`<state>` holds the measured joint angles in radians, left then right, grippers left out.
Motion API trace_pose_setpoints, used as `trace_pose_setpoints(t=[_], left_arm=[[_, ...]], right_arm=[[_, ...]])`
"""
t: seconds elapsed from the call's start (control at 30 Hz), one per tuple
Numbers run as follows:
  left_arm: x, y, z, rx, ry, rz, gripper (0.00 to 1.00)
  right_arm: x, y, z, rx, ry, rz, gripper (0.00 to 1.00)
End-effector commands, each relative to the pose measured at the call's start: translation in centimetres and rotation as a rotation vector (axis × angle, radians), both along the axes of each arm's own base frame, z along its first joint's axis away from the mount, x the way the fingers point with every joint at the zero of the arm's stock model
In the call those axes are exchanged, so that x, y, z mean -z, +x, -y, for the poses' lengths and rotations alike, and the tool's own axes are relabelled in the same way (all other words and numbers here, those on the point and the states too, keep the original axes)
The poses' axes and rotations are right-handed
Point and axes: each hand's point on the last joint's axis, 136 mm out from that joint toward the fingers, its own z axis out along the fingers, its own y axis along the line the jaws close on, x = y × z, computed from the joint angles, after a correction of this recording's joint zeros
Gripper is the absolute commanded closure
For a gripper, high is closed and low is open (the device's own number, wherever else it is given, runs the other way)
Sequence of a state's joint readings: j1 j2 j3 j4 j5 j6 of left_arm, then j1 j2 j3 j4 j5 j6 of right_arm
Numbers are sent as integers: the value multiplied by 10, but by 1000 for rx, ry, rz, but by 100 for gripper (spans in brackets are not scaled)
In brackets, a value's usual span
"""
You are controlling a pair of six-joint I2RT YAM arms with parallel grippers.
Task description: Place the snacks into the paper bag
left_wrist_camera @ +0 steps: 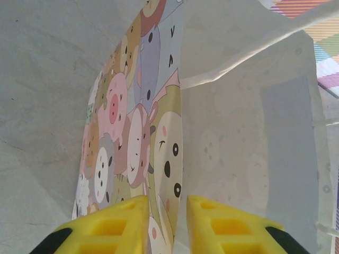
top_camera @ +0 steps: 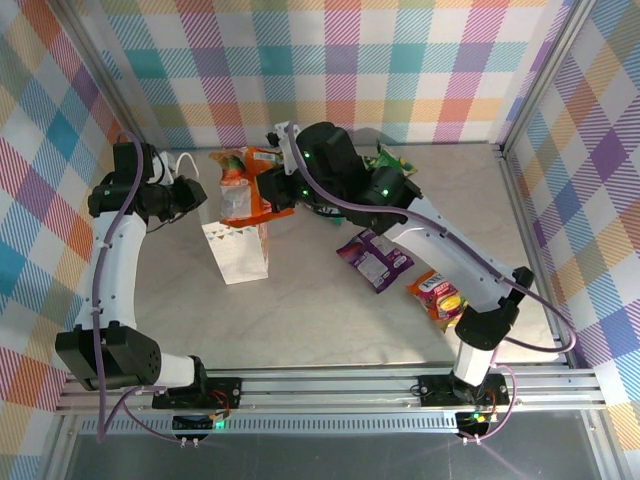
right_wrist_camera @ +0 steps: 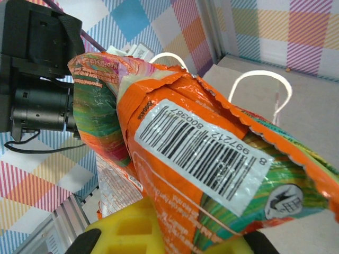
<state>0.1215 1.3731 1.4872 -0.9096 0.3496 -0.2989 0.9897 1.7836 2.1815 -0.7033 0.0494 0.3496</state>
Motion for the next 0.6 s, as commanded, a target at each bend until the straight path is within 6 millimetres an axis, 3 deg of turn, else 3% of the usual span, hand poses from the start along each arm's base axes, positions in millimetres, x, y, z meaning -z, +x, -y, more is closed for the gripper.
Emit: trace_pose_setpoints(t=[0.0, 0.2, 0.57], left_arm=[[1, 2, 0, 4, -19, 4, 77], [3, 3, 3, 11, -36, 3, 82], [7, 0, 4, 4, -55, 5, 86]], right_arm=[[-36, -6, -13, -52, 102, 63, 100], [-39, -4, -29, -91, 142, 56, 100], [-41, -24, -66, -307, 219, 74, 100]])
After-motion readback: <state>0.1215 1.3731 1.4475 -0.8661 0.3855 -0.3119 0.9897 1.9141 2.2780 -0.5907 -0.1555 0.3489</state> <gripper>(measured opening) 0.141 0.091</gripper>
